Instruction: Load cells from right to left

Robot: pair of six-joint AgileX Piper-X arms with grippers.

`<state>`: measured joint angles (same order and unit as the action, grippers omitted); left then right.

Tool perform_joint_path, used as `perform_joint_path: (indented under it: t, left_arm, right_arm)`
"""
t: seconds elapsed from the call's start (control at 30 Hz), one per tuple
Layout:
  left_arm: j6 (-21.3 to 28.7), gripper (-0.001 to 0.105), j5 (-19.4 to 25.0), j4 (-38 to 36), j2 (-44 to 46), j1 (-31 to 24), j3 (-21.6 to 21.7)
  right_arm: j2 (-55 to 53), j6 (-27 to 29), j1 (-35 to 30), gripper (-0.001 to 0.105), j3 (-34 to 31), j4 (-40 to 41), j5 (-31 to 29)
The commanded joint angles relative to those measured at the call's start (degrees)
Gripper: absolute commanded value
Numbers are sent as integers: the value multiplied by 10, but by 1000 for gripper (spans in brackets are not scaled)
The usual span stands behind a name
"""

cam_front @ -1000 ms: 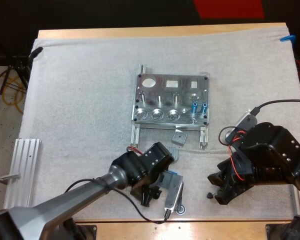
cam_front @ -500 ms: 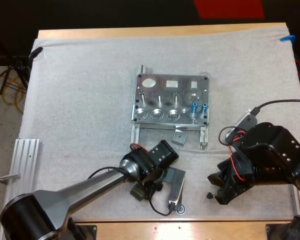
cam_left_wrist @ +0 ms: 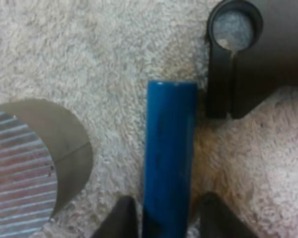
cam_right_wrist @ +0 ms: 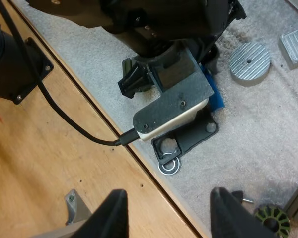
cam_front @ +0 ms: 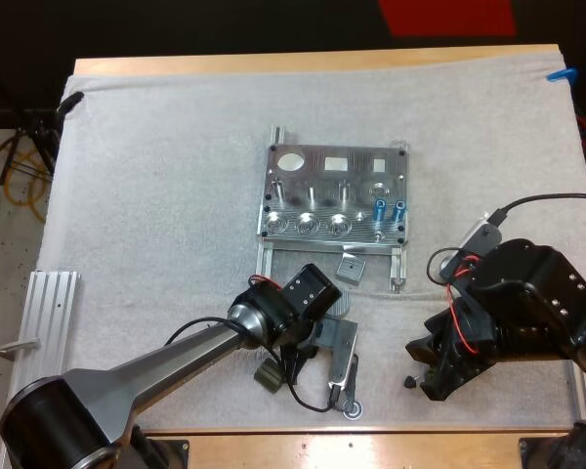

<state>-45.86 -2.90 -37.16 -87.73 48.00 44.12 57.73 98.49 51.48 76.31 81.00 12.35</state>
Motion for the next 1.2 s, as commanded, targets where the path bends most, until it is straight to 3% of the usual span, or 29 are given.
perform_joint_path:
  t: [0.0, 0.07, 0.33, 0.53, 0.7, 0.83, 1.1, 1.17]
  left_arm:
    - [2, 14, -4, -6, 0, 0, 0]
    - [-6, 0, -4, -19, 0, 0, 0]
    - [-53, 0, -4, -58, 1, 0, 0]
    - [-119, 0, -79, -95, 1, 0, 0]
    - [-135, 0, -81, -97, 24, 0, 0]
    - [-138, 0, -81, -94, 72, 0, 0]
    - [-165, 0, -58, -93, 177, 0, 0]
    - [-172, 0, -55, -93, 216, 0, 0]
  right_arm:
    - [-2, 7, 1, 39, 0, 3, 5]
    - [-2, 7, 1, 39, 0, 3, 5]
    - [-2, 7, 1, 39, 0, 3, 4]
    - [-2, 7, 1, 39, 0, 3, 4]
    - [-2, 7, 1, 39, 0, 3, -10]
    - [-2, 7, 1, 39, 0, 3, -38]
    - [-2, -11, 1, 39, -1, 7, -40]
    - [-2, -29, 1, 45, -13, 7, -40]
